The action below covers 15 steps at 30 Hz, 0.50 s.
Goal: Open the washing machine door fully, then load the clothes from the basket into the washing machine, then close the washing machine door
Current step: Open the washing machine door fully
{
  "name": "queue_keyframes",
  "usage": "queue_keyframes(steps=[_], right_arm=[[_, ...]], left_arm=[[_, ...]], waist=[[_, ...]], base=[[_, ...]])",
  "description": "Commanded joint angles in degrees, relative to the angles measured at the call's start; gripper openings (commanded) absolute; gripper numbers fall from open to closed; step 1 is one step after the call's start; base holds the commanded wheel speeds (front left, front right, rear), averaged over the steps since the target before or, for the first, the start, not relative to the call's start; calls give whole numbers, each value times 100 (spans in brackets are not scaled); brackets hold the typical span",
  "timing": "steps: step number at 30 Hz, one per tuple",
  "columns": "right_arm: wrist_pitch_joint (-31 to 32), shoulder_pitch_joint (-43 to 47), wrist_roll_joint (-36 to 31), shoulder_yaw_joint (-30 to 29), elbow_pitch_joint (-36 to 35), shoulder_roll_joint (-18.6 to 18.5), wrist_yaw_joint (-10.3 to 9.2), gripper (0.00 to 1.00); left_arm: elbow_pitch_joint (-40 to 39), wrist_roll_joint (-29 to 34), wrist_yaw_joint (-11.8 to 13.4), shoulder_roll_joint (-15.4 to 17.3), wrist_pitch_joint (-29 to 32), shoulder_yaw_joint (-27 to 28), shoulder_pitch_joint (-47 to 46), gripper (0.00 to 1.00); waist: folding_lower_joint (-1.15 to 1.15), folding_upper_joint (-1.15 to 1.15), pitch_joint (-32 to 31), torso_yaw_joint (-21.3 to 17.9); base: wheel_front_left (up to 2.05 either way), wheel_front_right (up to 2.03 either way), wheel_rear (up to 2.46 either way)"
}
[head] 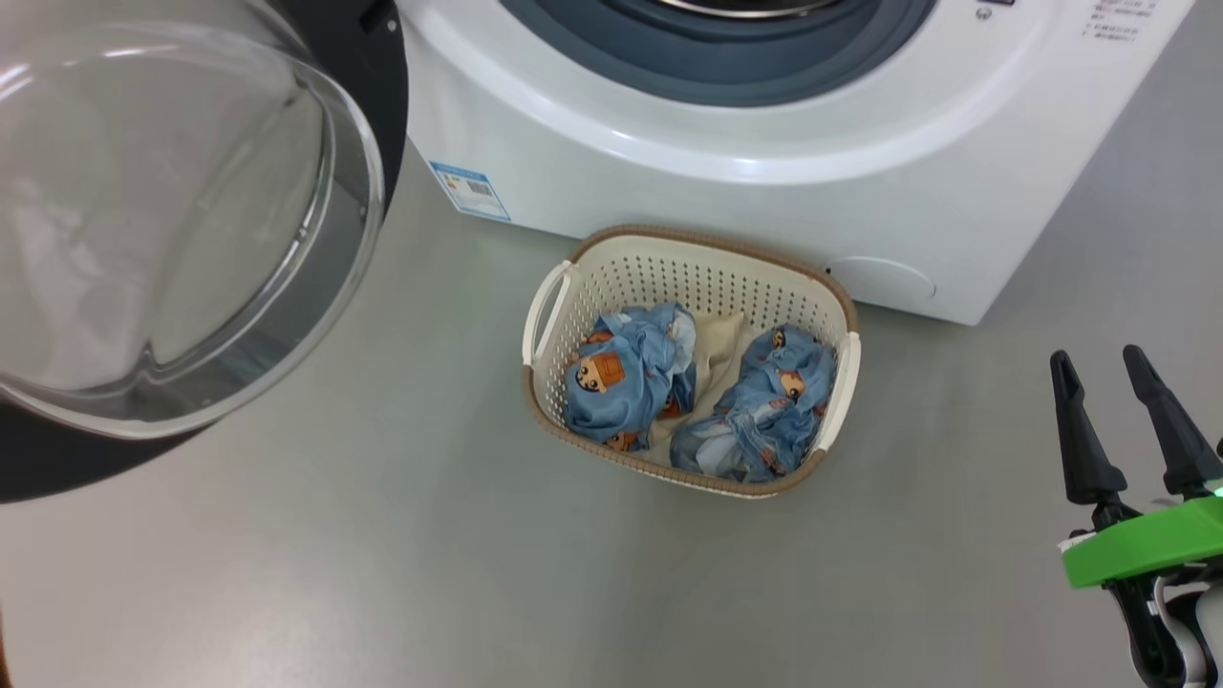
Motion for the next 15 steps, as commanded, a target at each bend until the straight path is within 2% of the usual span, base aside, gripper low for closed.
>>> queue_keyframes(steps=[1,7,15], right_arm=[[-70,-107,-82,150,-144,-113,43,100],[-70,-253,-99,228,-158,-164,43,100],[-70,-389,-94,381,-191,-187,43,100]], left_arm=[[-108,102,-8,397,-37,270,-189,0],[117,324,-120,415,-37,735,-402,0],[677,624,-390,613,-37,1069,-688,0]], waist=[[0,0,123,-10],[0,0,279,-28],[0,0,417,-89]], base=[[0,0,0],[0,0,0],[0,0,0]])
